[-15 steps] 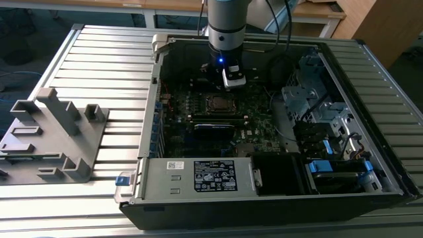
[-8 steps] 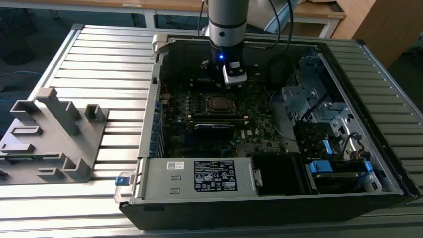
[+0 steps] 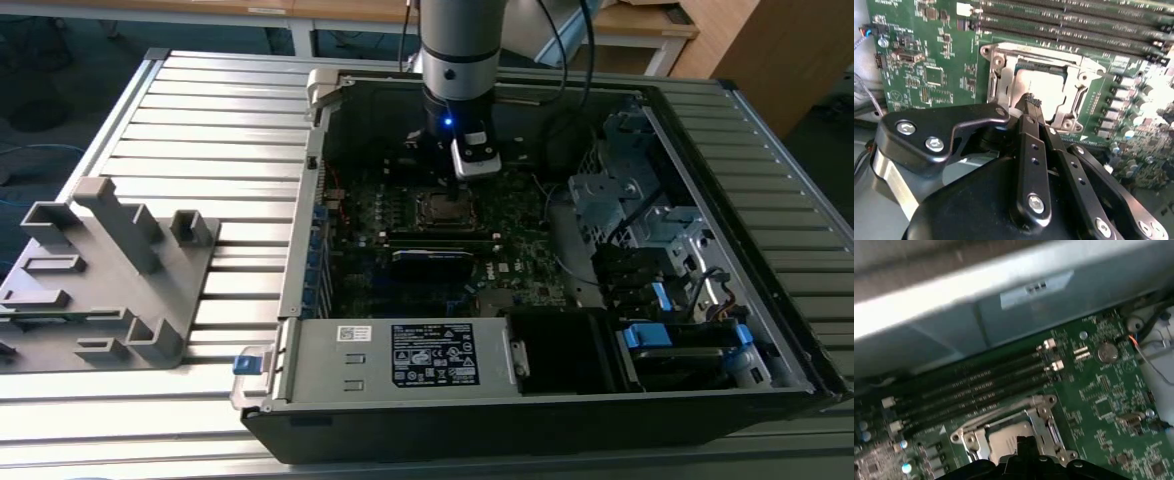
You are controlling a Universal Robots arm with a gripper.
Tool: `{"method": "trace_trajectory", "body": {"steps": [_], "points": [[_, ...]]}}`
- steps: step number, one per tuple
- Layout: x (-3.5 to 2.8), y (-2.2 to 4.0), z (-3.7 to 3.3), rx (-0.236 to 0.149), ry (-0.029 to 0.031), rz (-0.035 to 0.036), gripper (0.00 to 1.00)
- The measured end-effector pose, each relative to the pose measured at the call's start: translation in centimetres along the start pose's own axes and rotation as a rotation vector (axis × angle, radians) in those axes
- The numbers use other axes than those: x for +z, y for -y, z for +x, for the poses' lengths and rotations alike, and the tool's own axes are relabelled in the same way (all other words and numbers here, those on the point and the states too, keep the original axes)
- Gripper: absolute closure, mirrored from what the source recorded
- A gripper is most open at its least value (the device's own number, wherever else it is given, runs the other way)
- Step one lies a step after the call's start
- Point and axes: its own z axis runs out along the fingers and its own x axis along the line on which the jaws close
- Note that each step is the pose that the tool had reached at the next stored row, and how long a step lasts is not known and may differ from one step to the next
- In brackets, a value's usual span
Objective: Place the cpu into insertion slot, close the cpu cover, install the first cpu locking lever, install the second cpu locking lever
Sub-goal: 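Install the first cpu locking lever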
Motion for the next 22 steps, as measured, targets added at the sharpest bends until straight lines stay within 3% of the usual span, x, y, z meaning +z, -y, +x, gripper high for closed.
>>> {"method": "trace_trajectory", "body": {"steps": [3,5,7,9,12,18,22], "points": [[0.05,0.06,-0.02,-0.017,-0.0017,-0.0011,0.89],[0.07,0.07,-0.02,-0.034,-0.0059,0.0035,0.89],[0.12,0.08,-0.02,-0.051,-0.0139,0.0195,0.89],[0.14,0.08,-0.01,-0.065,-0.0173,0.0429,0.89],[0.11,0.08,-0.02,-0.084,-0.0174,0.0440,0.89],[-0.01,0.07,-0.04,-0.101,-0.0200,0.0370,0.89],[-0.60,0.04,-0.09,-0.105,-0.0204,0.0358,0.89]]}}
